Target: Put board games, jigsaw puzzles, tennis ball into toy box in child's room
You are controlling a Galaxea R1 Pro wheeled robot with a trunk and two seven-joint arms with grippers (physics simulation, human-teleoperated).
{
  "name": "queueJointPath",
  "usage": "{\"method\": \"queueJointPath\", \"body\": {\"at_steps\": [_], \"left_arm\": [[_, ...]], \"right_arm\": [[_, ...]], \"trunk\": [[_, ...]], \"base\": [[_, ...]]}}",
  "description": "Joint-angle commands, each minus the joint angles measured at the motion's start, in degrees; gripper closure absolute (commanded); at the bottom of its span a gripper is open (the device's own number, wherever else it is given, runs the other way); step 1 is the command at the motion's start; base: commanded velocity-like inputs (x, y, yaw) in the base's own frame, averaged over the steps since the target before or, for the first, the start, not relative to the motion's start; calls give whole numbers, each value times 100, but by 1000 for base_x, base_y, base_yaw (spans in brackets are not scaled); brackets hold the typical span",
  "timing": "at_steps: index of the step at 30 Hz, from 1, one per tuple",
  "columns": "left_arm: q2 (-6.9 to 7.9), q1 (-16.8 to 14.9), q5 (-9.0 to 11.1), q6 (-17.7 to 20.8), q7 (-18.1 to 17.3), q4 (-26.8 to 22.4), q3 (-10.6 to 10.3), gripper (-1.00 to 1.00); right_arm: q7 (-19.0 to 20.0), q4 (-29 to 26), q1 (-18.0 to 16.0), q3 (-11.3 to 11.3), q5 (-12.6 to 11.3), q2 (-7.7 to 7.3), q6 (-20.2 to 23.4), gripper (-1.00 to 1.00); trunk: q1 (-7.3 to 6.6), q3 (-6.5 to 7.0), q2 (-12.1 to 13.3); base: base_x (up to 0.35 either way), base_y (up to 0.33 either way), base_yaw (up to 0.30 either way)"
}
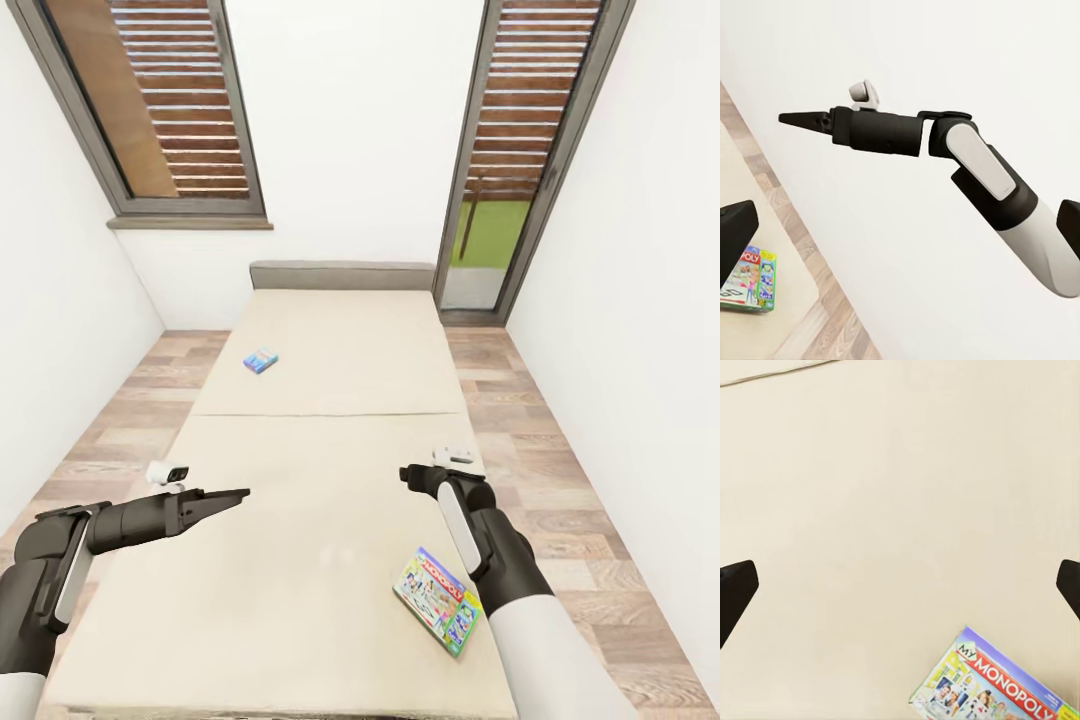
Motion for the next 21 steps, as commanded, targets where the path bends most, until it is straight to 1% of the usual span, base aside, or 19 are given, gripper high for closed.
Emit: {"method": "queueJointPath", "body": {"at_steps": [1, 11, 15, 17, 21], "left_arm": [[2, -3, -3, 59, -23, -1, 0, -100], [2, -4, -2, 54, -23, -1, 1, -100], [3, -5, -1, 52, -23, -1, 1, -100], [6, -4, 0, 52, -23, -4, 2, -100], [9, -4, 19, 56, -23, -46, 2, -100]], "right_arm": [[-55, -4, -5, 8, -59, -3, 17, -100], [-132, 51, -19, 5, -53, -32, 19, -100], [-194, 151, -26, -2, -56, -36, -3, -100], [-206, 224, -51, -3, -56, -37, -17, -100], [-219, 635, -227, -4, -56, -38, -52, -100]], "trunk": [[3, -19, -11], [3, -113, -11], [3, -151, -11], [3, -170, -11], [3, -207, -11]], "base": [[0, 0, 0], [0, 0, 0], [0, 0, 0], [0, 0, 0], [0, 0, 0]]}}
